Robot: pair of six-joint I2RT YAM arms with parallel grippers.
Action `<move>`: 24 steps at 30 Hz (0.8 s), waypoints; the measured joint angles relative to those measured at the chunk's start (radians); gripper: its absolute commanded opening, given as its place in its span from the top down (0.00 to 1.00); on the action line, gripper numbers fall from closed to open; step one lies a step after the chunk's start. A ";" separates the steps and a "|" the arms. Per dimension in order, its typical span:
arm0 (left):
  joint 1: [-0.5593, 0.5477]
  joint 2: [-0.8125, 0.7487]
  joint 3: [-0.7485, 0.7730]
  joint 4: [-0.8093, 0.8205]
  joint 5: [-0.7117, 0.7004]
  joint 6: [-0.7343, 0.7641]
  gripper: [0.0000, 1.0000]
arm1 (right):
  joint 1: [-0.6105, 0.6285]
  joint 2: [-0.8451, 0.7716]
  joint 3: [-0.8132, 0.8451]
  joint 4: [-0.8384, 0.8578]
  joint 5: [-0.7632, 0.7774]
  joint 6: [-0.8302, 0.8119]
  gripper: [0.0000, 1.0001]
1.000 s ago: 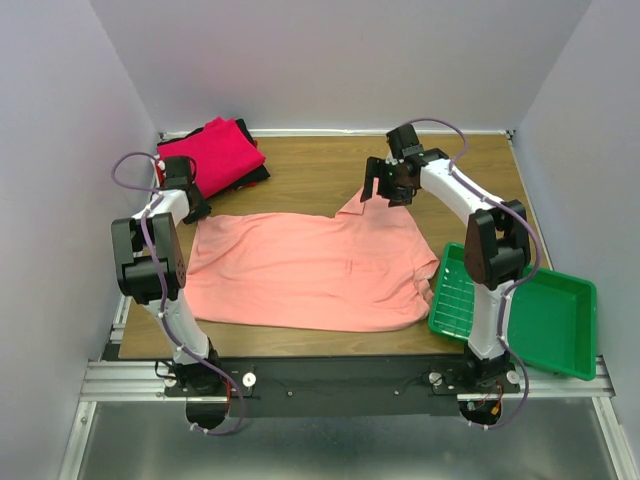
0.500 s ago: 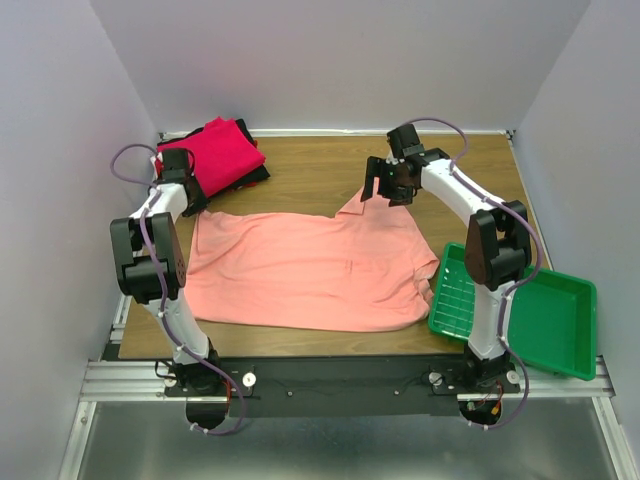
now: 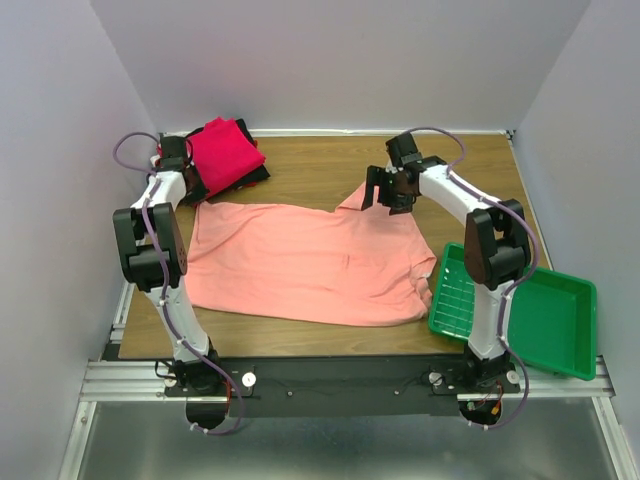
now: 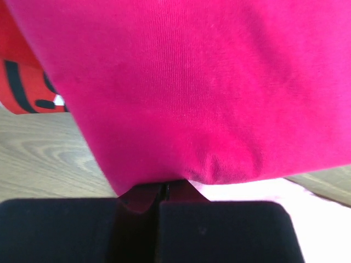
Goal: Fold and stack the t-shirts
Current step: Fold the tshirt
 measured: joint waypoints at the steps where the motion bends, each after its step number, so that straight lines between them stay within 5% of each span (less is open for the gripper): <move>1: 0.000 0.006 0.000 -0.002 0.009 0.002 0.94 | 0.000 0.003 -0.009 0.006 0.000 0.001 0.11; 9: 0.005 0.011 -0.010 0.002 0.047 0.008 0.55 | 0.000 0.038 -0.082 0.032 0.000 0.005 0.11; 24: 0.005 0.011 -0.093 0.025 0.050 0.010 0.54 | 0.000 0.037 -0.103 0.064 0.000 0.014 0.11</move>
